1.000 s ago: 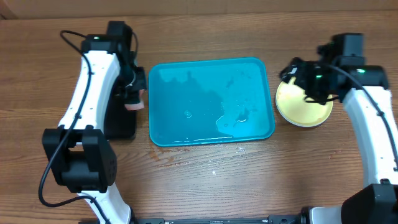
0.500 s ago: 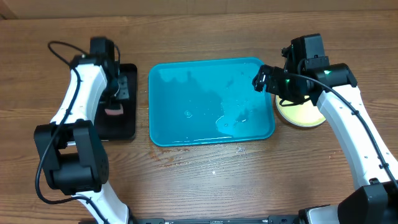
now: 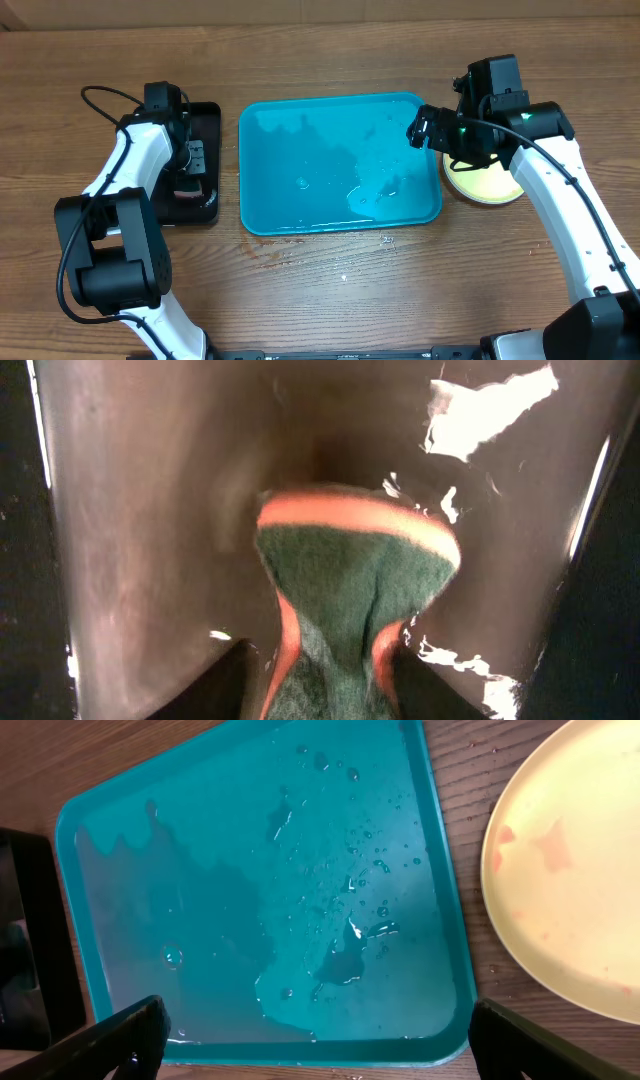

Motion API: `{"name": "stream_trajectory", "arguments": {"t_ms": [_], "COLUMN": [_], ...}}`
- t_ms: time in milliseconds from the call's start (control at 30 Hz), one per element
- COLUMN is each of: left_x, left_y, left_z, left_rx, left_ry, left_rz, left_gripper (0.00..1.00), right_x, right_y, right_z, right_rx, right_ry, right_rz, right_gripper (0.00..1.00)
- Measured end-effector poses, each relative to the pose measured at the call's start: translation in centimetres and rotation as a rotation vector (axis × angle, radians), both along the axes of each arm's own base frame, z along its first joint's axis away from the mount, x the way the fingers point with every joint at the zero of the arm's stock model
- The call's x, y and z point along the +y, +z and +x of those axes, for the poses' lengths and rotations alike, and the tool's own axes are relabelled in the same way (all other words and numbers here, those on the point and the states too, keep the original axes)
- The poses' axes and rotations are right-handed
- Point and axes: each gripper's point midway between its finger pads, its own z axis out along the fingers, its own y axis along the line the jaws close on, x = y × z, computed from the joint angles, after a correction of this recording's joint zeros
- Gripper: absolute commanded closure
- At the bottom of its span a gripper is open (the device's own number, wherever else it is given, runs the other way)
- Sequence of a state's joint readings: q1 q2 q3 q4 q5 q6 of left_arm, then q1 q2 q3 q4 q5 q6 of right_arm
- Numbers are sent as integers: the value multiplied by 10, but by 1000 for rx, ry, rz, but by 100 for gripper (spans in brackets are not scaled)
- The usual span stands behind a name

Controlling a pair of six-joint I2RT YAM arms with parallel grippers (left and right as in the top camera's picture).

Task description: Clean dirty plates on tray and stack at the side

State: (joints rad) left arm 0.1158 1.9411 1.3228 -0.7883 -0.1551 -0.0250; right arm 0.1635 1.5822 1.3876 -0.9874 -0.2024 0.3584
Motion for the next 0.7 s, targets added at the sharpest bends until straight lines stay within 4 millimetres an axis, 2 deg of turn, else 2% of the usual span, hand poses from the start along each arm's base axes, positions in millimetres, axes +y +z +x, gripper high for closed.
{"name": "stream_trajectory", "arguments": {"t_ms": [33,100,133,167,233,267,400,533,600,700], "left_x": [0,-1,-1,-1,0,1,3,1,1,-2], "left_y": [1,6,11,18,39,50,109,167,196,232], "left_z": [-3,-8,-9,-8,-3,1,18,17,13,8], "left_rx": [13,44,56,63,62,54,-19,-100,-151,-235], "left_ry": [-1,-3,-1,-3,-3,-2,-1,20,52,83], "left_rz": [-1,-4,-6,-7,-4,-2,6,10,6,-7], "left_gripper": [19,17,12,8,6,0,0,0,0,0], "right_x": [0,0,0,0,0,0,0,1,2,3], "right_y": [0,0,0,0,0,0,-1,-2,5,33], "right_z": [0,0,0,0,0,0,-3,-12,-15,-14], "right_rx": [0,-1,0,0,0,0,12,55,66,43], "right_ry": [0,1,0,0,0,0,1,12,18,39], "right_rz": [0,0,0,0,-1,0,-1,8,12,12], "right_gripper": [2,2,2,2,2,2,1,0,0,0]}}
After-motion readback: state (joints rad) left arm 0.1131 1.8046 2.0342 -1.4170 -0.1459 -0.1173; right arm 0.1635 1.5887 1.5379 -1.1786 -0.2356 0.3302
